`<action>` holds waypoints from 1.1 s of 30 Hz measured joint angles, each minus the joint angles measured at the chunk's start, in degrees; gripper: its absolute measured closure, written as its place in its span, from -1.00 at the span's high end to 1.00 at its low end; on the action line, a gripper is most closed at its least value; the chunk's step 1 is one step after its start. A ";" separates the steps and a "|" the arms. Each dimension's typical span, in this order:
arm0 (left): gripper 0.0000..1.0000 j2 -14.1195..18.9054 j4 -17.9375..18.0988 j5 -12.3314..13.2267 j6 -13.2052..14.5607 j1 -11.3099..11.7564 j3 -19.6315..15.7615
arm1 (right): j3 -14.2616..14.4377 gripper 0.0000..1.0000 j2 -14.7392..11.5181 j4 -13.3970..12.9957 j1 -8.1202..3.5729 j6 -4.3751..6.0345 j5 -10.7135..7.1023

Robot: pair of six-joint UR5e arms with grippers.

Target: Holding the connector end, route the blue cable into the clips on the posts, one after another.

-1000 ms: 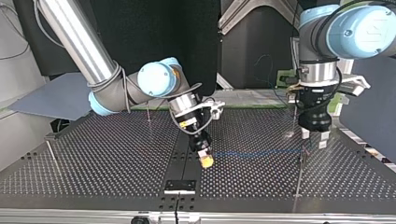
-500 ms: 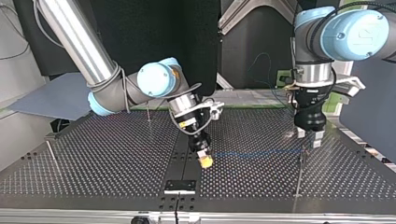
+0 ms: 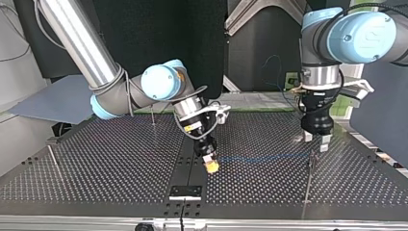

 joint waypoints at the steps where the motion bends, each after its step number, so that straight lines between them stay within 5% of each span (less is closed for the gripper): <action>1: 0.99 -0.01 0.00 0.30 0.37 -0.12 0.00 | 0.00 -1.00 0.00 0.00 0.00 0.00 0.00; 9: 0.99 -0.56 -0.02 2.65 4.81 -1.39 0.00 | -0.03 -1.00 0.00 0.00 0.00 -0.02 0.00; 24: 0.99 -3.49 3.09 2.93 13.14 -4.09 1.28 | -0.30 -1.00 0.00 0.00 0.00 -0.09 0.00; 33: 0.99 -5.60 3.30 1.50 14.34 -5.92 3.91 | -0.48 -1.00 0.00 0.01 0.00 -0.01 0.00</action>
